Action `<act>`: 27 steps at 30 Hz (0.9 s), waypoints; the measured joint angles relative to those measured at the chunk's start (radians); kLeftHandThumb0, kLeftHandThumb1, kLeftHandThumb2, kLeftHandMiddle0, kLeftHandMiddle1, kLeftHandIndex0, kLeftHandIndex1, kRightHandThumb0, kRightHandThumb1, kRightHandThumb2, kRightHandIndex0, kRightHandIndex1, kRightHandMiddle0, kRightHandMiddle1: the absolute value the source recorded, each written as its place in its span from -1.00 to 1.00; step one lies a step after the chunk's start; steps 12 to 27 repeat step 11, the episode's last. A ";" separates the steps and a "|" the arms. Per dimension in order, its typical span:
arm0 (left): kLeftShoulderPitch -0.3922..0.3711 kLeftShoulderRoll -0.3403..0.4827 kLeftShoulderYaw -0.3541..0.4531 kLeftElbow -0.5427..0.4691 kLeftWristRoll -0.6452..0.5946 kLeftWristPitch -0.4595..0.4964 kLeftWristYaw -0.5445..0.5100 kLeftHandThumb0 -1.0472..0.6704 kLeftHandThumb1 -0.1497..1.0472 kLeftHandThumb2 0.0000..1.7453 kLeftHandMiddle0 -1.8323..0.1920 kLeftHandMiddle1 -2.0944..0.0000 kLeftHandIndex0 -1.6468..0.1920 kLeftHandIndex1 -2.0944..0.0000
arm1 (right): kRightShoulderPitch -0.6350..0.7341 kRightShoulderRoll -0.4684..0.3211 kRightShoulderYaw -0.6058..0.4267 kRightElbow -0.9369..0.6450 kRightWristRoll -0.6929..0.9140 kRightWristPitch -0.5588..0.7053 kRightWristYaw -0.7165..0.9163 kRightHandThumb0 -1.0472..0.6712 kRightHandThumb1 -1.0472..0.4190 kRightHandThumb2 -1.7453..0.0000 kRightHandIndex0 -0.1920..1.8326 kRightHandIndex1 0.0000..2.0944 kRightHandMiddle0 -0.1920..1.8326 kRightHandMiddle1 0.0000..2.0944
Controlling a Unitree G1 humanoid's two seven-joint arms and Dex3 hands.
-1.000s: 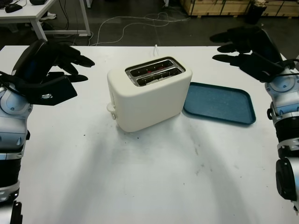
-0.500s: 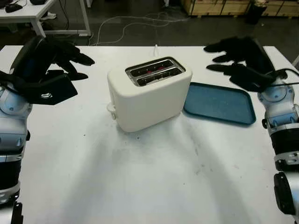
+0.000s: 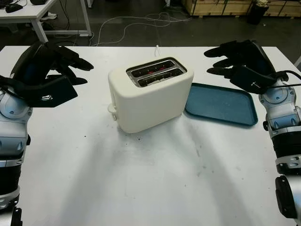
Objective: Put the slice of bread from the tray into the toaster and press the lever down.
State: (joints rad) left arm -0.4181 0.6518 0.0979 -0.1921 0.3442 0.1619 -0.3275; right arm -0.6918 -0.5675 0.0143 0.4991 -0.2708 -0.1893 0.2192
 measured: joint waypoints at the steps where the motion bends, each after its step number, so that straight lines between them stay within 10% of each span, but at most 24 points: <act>1: 0.001 0.000 -0.001 0.000 0.002 0.000 0.000 -0.18 0.49 -1.00 -0.19 0.30 -0.51 0.98 | -0.002 0.000 -0.003 0.000 0.011 0.000 0.008 -0.47 -0.65 1.00 0.31 -0.91 0.20 -0.99; 27: 0.009 0.000 -0.004 -0.009 0.019 0.008 0.001 -0.22 0.50 -1.00 -0.18 0.31 -0.51 0.99 | -0.010 0.001 -0.032 0.000 0.094 0.050 0.072 -0.51 -0.66 0.99 0.30 -0.91 0.21 -0.99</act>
